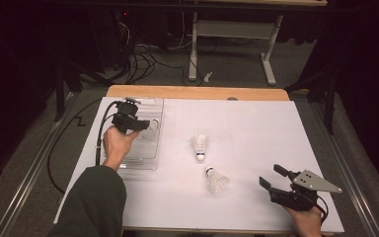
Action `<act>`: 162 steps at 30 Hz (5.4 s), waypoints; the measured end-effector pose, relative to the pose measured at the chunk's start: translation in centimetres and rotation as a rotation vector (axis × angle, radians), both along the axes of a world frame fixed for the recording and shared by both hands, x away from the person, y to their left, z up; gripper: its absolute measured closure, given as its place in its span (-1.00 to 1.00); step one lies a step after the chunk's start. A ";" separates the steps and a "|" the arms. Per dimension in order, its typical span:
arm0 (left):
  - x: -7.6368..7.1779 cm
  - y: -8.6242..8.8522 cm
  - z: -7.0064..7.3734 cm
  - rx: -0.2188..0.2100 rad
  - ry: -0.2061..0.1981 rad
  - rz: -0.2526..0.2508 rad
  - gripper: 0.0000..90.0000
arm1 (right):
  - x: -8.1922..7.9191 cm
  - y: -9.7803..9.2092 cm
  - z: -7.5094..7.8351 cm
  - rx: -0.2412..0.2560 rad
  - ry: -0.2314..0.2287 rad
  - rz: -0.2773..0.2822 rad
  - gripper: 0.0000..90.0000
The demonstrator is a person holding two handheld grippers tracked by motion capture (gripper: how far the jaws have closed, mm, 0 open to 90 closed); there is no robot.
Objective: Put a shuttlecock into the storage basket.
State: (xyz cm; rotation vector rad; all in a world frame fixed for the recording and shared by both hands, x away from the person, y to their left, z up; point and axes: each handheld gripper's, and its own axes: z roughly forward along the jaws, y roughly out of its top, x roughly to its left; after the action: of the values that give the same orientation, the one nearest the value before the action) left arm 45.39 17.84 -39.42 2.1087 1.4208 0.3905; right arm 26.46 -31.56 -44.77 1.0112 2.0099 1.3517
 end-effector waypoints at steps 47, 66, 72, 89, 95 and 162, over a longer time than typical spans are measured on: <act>-5.7 -0.1 0.8 -0.068 -0.182 -0.050 -0.12 | 0.0 -0.2 0.0 0.009 -0.004 -0.005 -0.33; -8.0 0.7 1.8 -0.108 -0.274 -0.058 -0.10 | 0.1 -0.2 0.0 0.009 0.003 -0.013 -0.33; -8.5 0.7 1.5 -0.107 -0.272 -0.068 -0.10 | 0.1 -0.2 0.0 0.010 0.001 -0.012 -0.33; -9.9 0.5 1.7 -0.139 -0.303 -0.095 -0.10 | 0.0 -0.1 0.0 0.011 0.003 -0.005 -0.33; -10.8 0.6 1.7 -0.150 -0.323 -0.096 -0.10 | 0.0 -0.1 0.0 0.009 0.002 -0.004 -0.33; -16.4 2.9 -0.3 -0.225 -0.363 -0.058 -0.16 | -0.1 -0.1 0.0 0.013 -0.001 -0.006 -0.33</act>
State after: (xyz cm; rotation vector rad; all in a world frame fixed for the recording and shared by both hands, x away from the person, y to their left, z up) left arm 29.00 20.75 -39.72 1.7864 1.1336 0.5334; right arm 26.41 -31.70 -44.74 1.0218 1.9982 1.3633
